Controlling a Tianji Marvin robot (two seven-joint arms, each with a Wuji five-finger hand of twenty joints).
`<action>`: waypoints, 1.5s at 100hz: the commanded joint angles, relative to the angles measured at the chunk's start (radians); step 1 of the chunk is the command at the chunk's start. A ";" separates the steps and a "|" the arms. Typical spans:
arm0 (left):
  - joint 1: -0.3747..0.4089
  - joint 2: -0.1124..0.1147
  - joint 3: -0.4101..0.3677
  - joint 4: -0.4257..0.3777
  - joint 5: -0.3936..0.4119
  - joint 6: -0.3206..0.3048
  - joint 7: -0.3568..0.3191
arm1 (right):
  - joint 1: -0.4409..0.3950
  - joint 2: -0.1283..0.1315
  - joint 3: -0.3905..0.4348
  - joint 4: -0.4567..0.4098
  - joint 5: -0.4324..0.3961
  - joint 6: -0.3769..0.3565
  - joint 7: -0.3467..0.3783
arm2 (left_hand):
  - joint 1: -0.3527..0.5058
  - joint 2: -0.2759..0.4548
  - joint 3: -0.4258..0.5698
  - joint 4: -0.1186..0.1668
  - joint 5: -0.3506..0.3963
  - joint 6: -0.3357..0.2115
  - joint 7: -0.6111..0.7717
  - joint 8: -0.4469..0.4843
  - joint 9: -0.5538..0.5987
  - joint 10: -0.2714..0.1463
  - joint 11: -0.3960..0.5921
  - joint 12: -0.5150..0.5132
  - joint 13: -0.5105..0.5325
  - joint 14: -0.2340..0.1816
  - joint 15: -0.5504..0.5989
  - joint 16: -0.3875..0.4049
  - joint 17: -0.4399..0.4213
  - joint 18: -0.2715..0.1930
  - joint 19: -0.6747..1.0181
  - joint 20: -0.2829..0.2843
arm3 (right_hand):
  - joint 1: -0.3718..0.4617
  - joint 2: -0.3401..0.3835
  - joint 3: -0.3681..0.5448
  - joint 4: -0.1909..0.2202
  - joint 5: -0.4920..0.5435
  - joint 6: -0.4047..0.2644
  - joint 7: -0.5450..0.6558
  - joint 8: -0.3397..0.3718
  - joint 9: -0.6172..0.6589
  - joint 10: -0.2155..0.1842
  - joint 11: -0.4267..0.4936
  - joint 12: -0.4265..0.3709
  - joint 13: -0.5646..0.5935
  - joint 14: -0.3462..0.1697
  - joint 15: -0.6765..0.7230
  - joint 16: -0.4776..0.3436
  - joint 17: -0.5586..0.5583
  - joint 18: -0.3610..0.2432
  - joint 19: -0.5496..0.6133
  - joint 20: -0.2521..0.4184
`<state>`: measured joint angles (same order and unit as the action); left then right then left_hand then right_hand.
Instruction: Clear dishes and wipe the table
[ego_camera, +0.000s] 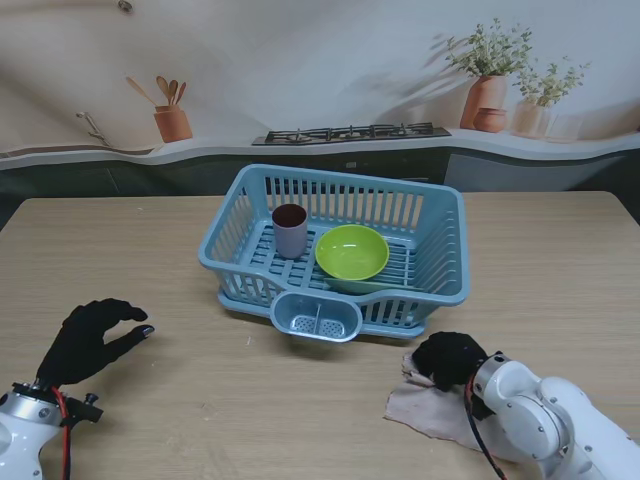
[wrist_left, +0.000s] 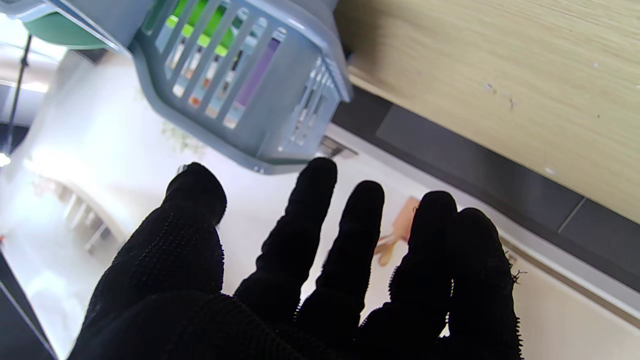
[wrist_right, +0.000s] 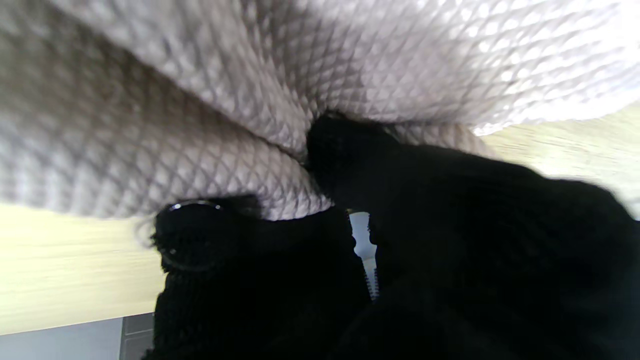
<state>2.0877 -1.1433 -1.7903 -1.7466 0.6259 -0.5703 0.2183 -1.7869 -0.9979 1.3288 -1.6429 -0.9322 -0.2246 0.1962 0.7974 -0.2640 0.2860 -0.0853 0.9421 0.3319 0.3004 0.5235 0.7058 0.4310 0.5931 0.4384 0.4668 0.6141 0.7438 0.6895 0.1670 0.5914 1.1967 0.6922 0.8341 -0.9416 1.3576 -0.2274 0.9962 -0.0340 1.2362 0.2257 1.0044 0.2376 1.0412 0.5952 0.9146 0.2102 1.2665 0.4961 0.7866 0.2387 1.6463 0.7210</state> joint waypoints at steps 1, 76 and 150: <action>0.008 -0.004 -0.004 -0.002 -0.002 -0.008 -0.014 | -0.026 -0.017 -0.028 0.029 0.000 -0.011 0.039 | 0.011 0.045 -0.018 0.033 0.026 0.006 -0.012 0.000 -0.014 0.027 -0.007 -0.023 -0.020 0.032 -0.002 -0.006 -0.014 -0.013 -0.016 -0.012 | 0.005 0.050 -0.034 -0.032 -0.006 0.058 -0.083 -0.048 0.013 -0.042 -0.136 -0.106 0.025 -0.012 0.030 0.001 -0.014 -0.085 0.004 0.010; 0.009 -0.007 -0.002 0.006 0.000 -0.022 0.001 | -0.183 -0.009 0.261 0.036 -0.246 -0.165 -0.040 | 0.015 0.043 -0.020 0.034 0.027 0.007 -0.012 0.001 -0.014 0.027 -0.006 -0.022 -0.017 0.033 0.000 -0.005 -0.013 -0.010 -0.016 -0.013 | 0.005 0.064 -0.040 -0.033 -0.022 0.052 -0.072 -0.041 -0.002 -0.045 -0.118 -0.111 0.017 -0.022 0.042 -0.006 -0.024 -0.087 -0.001 0.005; 0.024 -0.016 -0.016 0.015 0.005 -0.054 0.038 | -0.025 -0.001 -0.065 -0.007 -0.026 -0.038 0.127 | 0.016 0.046 -0.023 0.034 0.027 0.007 -0.012 0.001 -0.014 0.027 -0.006 -0.022 -0.017 0.032 0.000 -0.005 -0.013 -0.010 -0.016 -0.013 | 0.005 0.065 -0.042 -0.032 -0.023 0.052 -0.064 -0.048 -0.002 -0.041 -0.112 -0.116 0.019 -0.020 0.049 -0.012 -0.018 -0.085 0.006 0.003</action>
<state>2.1045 -1.1529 -1.8033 -1.7351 0.6303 -0.6179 0.2600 -1.7946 -0.9795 1.3057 -1.6903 -0.9550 -0.2592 0.2798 0.7974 -0.2638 0.2842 -0.0852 0.9421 0.3319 0.3004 0.5235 0.7058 0.4310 0.5930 0.4384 0.4668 0.6141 0.7438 0.6895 0.1653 0.5914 1.1967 0.6922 0.8240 -0.9306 1.3709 -0.2264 0.9892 -0.0434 1.2586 0.2317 0.9929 0.2413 1.0782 0.5760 0.9146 0.2119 1.2795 0.4945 0.7764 0.2448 1.6468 0.7210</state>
